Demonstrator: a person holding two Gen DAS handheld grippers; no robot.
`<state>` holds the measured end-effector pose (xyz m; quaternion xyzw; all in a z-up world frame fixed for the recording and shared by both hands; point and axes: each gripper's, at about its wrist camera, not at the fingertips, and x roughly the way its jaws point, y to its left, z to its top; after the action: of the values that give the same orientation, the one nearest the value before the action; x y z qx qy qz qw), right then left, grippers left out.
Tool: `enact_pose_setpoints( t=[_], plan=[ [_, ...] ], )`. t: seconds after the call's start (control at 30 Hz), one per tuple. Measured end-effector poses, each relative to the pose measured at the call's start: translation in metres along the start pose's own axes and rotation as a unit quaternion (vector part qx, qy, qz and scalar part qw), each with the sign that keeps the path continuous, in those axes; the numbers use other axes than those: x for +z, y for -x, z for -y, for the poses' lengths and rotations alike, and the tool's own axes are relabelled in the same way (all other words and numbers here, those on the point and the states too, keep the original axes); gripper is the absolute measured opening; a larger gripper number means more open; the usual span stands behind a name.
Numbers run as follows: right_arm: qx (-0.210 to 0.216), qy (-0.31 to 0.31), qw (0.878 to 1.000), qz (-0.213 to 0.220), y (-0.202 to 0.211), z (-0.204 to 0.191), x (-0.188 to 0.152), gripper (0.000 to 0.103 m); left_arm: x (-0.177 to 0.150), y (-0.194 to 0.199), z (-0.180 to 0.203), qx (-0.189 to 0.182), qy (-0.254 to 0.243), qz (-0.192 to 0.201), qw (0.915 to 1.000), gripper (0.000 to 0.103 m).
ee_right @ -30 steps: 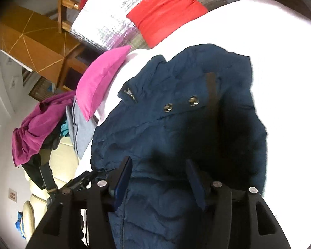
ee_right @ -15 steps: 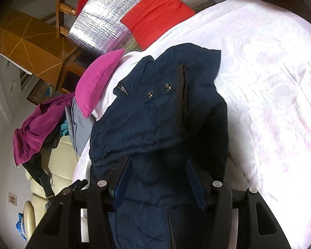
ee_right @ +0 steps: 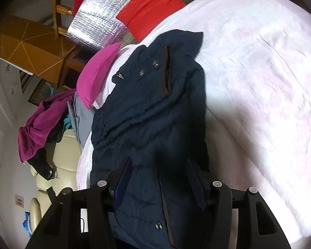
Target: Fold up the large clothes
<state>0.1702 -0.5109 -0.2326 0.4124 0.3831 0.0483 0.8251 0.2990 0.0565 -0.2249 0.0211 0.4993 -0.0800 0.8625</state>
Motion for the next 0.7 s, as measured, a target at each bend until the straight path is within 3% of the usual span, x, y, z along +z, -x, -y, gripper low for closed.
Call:
enact_pose_setpoints(
  t=[0.07, 0.1, 0.13, 0.17, 0.4, 0.7],
  plan=[
    [-0.003, -0.005, 1.0, -0.005, 0.003, 0.007, -0.006, 0.059, -0.005, 0.0, -0.005, -0.019, 0.009, -0.009, 0.9997, 0.06],
    [-0.006, -0.006, 1.0, -0.006, 0.004, 0.01, -0.008, 0.059, -0.004, -0.003, -0.005, -0.027, 0.009, -0.014, 0.9995, 0.053],
    [-0.011, -0.007, 1.0, -0.007, 0.005, 0.014, -0.011, 0.059, -0.007, -0.004, -0.005, -0.039, 0.007, -0.021, 0.999, 0.04],
    [-0.016, -0.008, 1.0, -0.008, 0.007, 0.018, -0.013, 0.059, -0.008, -0.004, -0.003, -0.046, 0.006, -0.024, 0.9986, 0.037],
    [-0.001, -0.03, 0.999, -0.039, 0.003, 0.047, -0.023, 0.058, -0.01, -0.015, 0.001, -0.045, 0.005, -0.051, 0.9976, 0.037],
    [0.037, -0.024, 0.996, -0.071, 0.0, 0.043, -0.036, 0.058, -0.023, -0.017, -0.008, -0.078, 0.032, -0.086, 0.9927, 0.038]
  ],
)
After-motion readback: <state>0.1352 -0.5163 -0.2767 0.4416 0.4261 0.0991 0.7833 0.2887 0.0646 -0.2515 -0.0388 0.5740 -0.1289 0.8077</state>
